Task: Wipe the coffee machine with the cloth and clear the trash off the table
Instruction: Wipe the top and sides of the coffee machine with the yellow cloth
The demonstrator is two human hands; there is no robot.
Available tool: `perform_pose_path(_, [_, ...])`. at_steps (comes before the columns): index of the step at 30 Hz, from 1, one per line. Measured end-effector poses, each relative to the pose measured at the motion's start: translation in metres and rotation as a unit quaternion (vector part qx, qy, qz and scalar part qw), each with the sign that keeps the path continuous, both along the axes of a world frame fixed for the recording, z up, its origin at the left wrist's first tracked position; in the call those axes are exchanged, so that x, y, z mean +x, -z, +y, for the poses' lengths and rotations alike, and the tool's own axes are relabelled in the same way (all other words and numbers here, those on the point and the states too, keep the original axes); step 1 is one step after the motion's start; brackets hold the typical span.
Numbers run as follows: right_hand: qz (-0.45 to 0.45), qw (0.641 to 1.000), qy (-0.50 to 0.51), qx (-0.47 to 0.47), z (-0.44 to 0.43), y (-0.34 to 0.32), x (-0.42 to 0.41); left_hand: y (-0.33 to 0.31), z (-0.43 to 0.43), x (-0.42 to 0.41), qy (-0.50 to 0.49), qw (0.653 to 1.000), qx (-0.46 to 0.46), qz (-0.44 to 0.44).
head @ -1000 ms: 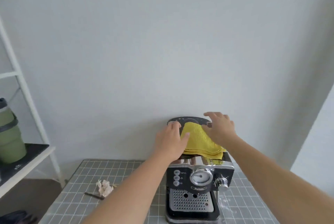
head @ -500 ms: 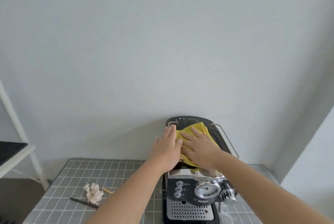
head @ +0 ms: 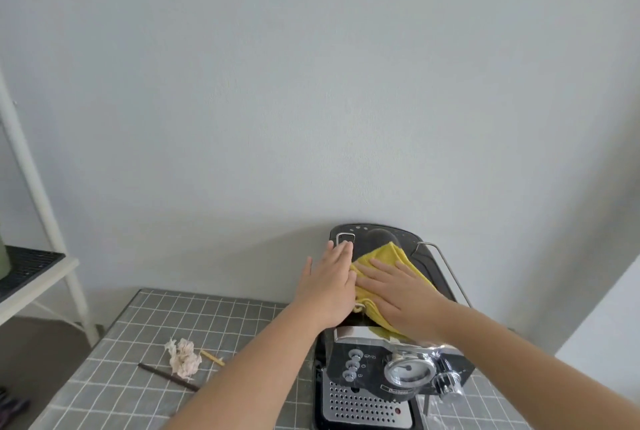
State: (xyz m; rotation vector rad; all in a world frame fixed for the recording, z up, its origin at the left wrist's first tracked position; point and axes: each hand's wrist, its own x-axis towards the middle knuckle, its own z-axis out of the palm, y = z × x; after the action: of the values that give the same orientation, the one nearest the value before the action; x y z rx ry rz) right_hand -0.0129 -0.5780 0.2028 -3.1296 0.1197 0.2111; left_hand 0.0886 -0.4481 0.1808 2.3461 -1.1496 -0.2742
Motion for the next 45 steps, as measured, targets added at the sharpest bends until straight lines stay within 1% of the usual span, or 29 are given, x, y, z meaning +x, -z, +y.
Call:
perform_pose_path(2, [-0.009, 0.999, 0.011, 0.053, -0.015, -0.005, -0.003, 0.0, 0.0, 0.0, 0.002, 1.0, -0.002, 0.003])
perform_pose_path(4, [-0.013, 0.997, 0.067, 0.039, -0.026, -0.004, 0.018, -0.001, 0.001, -0.002, -0.001, 1.0, 0.001, -0.001])
perform_pose_path(6, [-0.02, 0.988, 0.15, 0.024, -0.025, 0.001, 0.05, 0.0, 0.002, -0.003, -0.006, 1.0, 0.004, -0.003])
perform_pose_path(8, [-0.018, 0.982, 0.186, 0.02, -0.02, 0.003, 0.069, 0.0, 0.003, -0.003, -0.01, 1.0, 0.006, -0.005])
perform_pose_path(10, [-0.023, 0.988, 0.152, 0.023, -0.023, 0.008, 0.063, -0.001, 0.003, -0.003, -0.013, 1.0, 0.009, -0.006])
perform_pose_path(12, [-0.026, 0.994, 0.101, 0.017, -0.023, 0.017, 0.035, -0.002, 0.003, -0.002, -0.012, 1.0, 0.012, -0.006])
perform_pose_path(13, [-0.024, 0.995, 0.092, 0.017, -0.02, 0.021, 0.019, -0.002, 0.003, -0.002, -0.011, 1.0, 0.012, -0.005])
perform_pose_path(14, [-0.028, 0.995, 0.097, 0.025, -0.017, 0.026, 0.006, -0.001, 0.003, -0.002, -0.009, 1.0, 0.012, -0.003])
perform_pose_path(16, [-0.034, 0.987, 0.148, 0.045, -0.011, 0.025, -0.004, 0.0, 0.003, -0.002, -0.009, 1.0, 0.01, -0.002])
perform_pose_path(18, [-0.048, 0.975, 0.209, 0.06, -0.01, 0.014, 0.012, 0.0, 0.003, -0.002, -0.008, 1.0, 0.009, -0.004])
perform_pose_path(19, [-0.058, 0.971, 0.222, 0.062, -0.014, 0.009, 0.025, 0.0, 0.003, -0.003, -0.009, 1.0, 0.008, -0.006])
perform_pose_path(22, [-0.056, 0.97, 0.222, 0.081, -0.032, 0.004, 0.059, -0.001, 0.002, -0.003, -0.016, 1.0, 0.004, -0.01])
perform_pose_path(24, [-0.05, 0.972, 0.216, 0.081, -0.036, 0.004, 0.062, -0.001, 0.002, -0.004, -0.016, 1.0, 0.002, -0.009])
perform_pose_path(26, [-0.05, 0.974, 0.207, 0.074, -0.025, 0.002, 0.049, -0.001, 0.002, -0.004, -0.018, 1.0, 0.002, -0.01])
perform_pose_path(29, [-0.042, 0.981, 0.179, 0.054, 0.004, 0.004, 0.004, -0.002, 0.002, -0.004, -0.021, 1.0, 0.005, -0.011])
perform_pose_path(31, [-0.031, 0.979, 0.198, 0.041, 0.016, 0.008, -0.019, -0.003, 0.002, -0.004, -0.019, 1.0, 0.007, -0.008])
perform_pose_path(33, [-0.022, 0.961, 0.274, 0.042, 0.008, 0.008, -0.014, -0.003, 0.002, -0.004, -0.018, 1.0, 0.007, -0.009])
perform_pose_path(35, [-0.012, 0.922, 0.377, 0.092, -0.006, 0.0, 0.008, -0.003, 0.004, -0.005, -0.019, 1.0, 0.006, -0.009])
perform_pose_path(36, [-0.014, 0.904, 0.409, 0.123, -0.012, -0.004, 0.02, -0.003, 0.004, -0.006, -0.022, 1.0, 0.004, -0.012])
perform_pose_path(37, [-0.017, 0.896, 0.423, 0.136, -0.015, -0.006, 0.031, -0.004, 0.005, -0.006, -0.023, 1.0, 0.003, -0.013])
perform_pose_path(38, [-0.021, 0.9, 0.415, 0.129, -0.014, -0.005, 0.037, -0.004, 0.004, -0.006, -0.023, 1.0, 0.002, -0.01])
perform_pose_path(39, [-0.026, 0.918, 0.38, 0.11, -0.008, -0.004, 0.037, -0.003, 0.004, -0.005, -0.022, 1.0, 0.002, -0.007])
perform_pose_path(41, [-0.032, 0.968, 0.241, 0.066, 0.007, -0.001, 0.026, -0.002, 0.003, -0.004, -0.021, 1.0, 0.004, -0.009])
perform_pose_path(42, [-0.04, 0.984, 0.167, 0.055, 0.01, 0.002, 0.018, -0.002, 0.003, -0.004, -0.02, 1.0, 0.004, -0.01])
perform_pose_path(43, [-0.039, 0.991, 0.113, 0.058, 0.01, 0.003, 0.008, -0.002, 0.004, -0.004, -0.019, 1.0, 0.003, -0.009])
perform_pose_path(44, [-0.033, 0.993, 0.084, 0.072, 0.007, 0.002, 0.0, -0.003, 0.004, -0.005, -0.016, 1.0, 0.002, -0.006])
perform_pose_path(45, [-0.028, 0.993, 0.078, 0.089, 0.001, 0.001, -0.006, -0.003, 0.004, -0.005, -0.013, 1.0, 0.003, -0.006])
